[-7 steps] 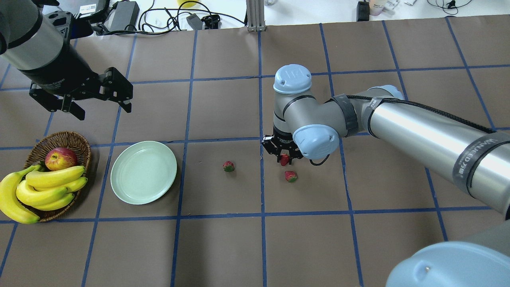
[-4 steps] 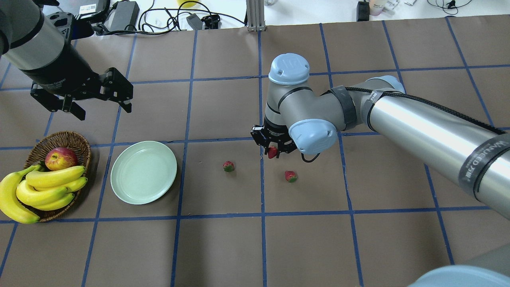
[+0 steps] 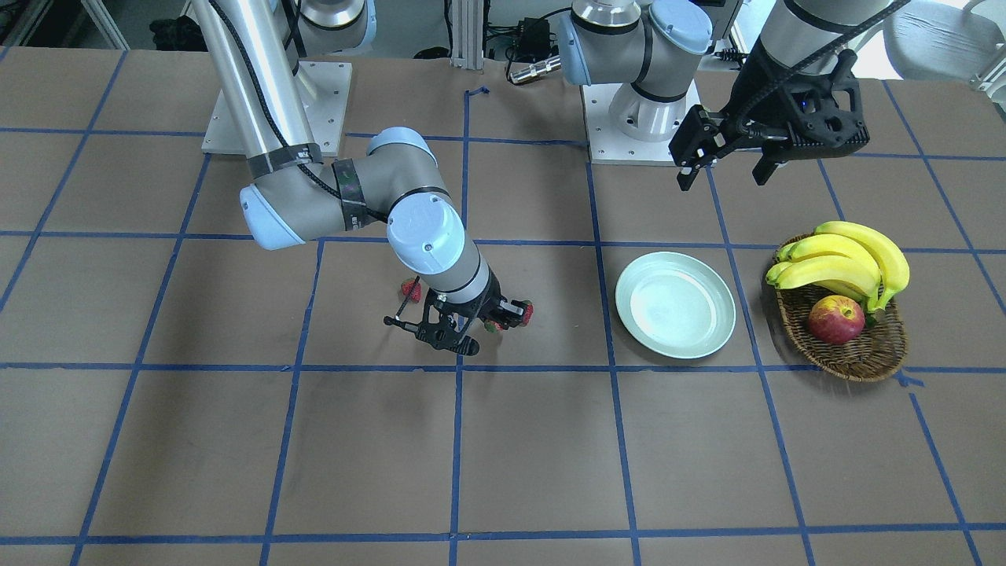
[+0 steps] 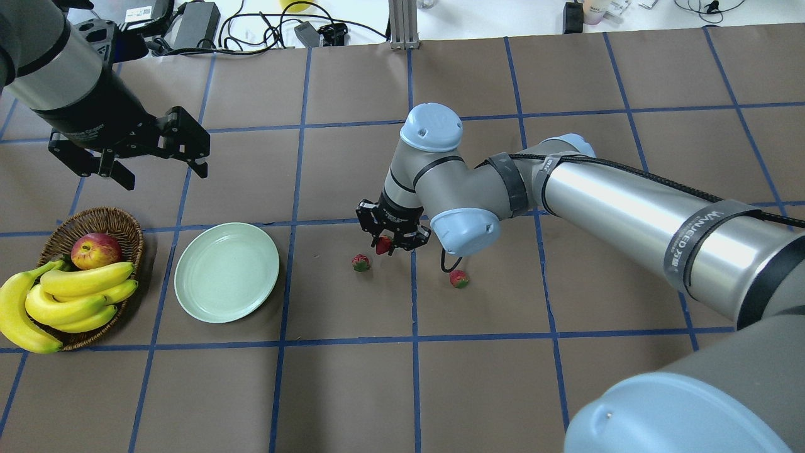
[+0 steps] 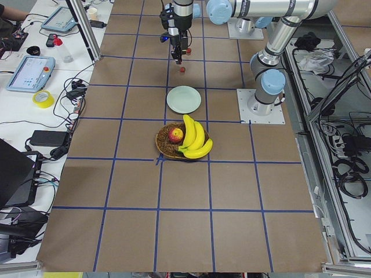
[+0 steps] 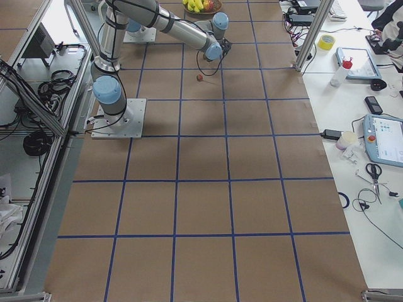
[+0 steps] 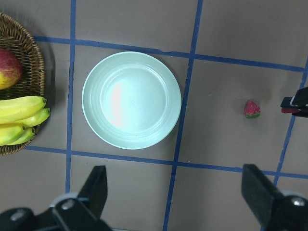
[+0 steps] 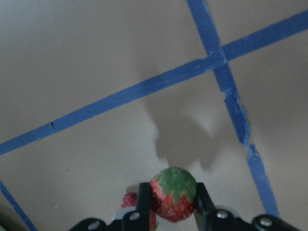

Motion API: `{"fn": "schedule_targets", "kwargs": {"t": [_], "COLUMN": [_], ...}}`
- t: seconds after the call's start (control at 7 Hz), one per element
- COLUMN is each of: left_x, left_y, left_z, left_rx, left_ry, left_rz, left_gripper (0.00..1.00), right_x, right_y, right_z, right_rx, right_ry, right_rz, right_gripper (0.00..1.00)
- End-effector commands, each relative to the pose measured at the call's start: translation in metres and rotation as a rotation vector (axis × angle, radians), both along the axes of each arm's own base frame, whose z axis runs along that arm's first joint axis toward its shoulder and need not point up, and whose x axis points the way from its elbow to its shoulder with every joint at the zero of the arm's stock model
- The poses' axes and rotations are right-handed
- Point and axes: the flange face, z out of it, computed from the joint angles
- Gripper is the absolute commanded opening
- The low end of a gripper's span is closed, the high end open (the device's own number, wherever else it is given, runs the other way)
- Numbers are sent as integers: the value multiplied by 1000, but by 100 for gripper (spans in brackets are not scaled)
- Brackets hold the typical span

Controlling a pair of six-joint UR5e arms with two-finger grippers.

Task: Collect all strawberries into plate
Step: 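Carry the second strawberry beside the first and release it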

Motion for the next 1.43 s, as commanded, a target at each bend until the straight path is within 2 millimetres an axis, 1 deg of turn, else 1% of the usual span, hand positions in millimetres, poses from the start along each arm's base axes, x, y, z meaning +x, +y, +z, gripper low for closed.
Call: {"fn": "schedule_targets", "kwargs": {"t": [0.0,0.14,0.29,0.43,0.57,0.71,0.86,1.0,1.14,1.29], "left_x": [1,1,1,1,1,0,0,0,-2,-2], "left_y": [-1,-2,-3,-5,-6,-4,-4,-5,-4,-4], "left_z": [2,4,4,2,2,4,4,3,3,4], "left_rx": [-7,-29,-30,-36,-38,-41,-43,-40,-41,-42], "left_ry": [-1,-6,-6,-5,-4,1,-1,0,-4,-10], "left_rz": [1,1,0,0,0,1,-2,4,-3,-6], "left_gripper": [100,100,100,100,100,100,100,100,100,100], "right_x": [-2,-3,-6,-14,-28,-49,-66,-77,-85,-88], "right_y": [0,0,0,-2,3,4,10,29,43,54], "right_z": [-7,-4,9,24,33,48,50,35,19,1], "right_rx": [-11,-14,-40,-45,-34,-33,12,35,-11,-30], "right_ry": [36,43,51,79,127,189,243,283,309,305], "right_rz": [0,1,14,24,110,136,167,206,208,206], "right_gripper": [90,100,100,100,100,100,100,94,92,92]}}
